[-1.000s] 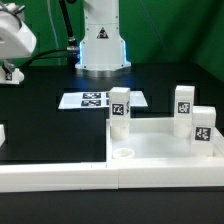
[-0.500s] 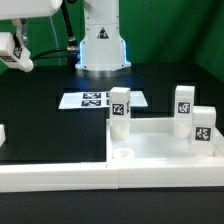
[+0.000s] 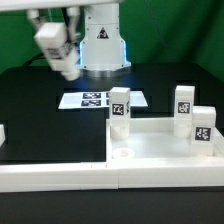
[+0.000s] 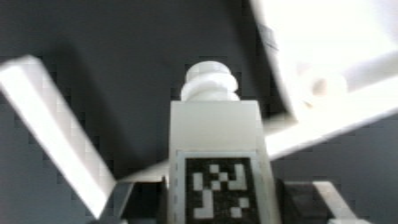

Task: Assemble square table

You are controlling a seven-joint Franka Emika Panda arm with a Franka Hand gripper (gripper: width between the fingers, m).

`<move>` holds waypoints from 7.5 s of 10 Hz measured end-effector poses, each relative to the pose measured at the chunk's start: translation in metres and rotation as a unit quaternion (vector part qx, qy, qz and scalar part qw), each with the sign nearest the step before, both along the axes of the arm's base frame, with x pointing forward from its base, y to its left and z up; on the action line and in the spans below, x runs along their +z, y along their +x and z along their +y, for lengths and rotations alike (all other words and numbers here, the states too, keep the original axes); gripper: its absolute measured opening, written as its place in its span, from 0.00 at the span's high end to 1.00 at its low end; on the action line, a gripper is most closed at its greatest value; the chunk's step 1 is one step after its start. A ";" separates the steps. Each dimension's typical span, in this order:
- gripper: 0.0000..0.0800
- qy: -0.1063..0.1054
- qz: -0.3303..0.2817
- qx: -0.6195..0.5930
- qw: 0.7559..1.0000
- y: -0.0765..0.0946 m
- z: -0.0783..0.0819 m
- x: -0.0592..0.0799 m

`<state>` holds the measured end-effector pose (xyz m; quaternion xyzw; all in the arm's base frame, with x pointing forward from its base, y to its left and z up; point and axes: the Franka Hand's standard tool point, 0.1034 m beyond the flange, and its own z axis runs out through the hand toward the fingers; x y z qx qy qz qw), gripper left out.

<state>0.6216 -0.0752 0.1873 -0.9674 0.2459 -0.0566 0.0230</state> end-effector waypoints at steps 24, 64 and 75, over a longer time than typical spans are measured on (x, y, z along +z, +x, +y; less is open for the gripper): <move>0.64 -0.125 -0.209 0.173 0.954 0.053 0.118 -0.051; 0.64 -0.077 -0.186 0.302 0.932 0.030 0.069 -0.098; 0.64 -0.089 -0.199 0.295 0.930 0.032 0.064 -0.115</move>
Offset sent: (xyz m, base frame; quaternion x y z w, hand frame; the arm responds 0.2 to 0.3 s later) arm 0.0000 0.0000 0.0000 0.0000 0.1938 0.0000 0.9810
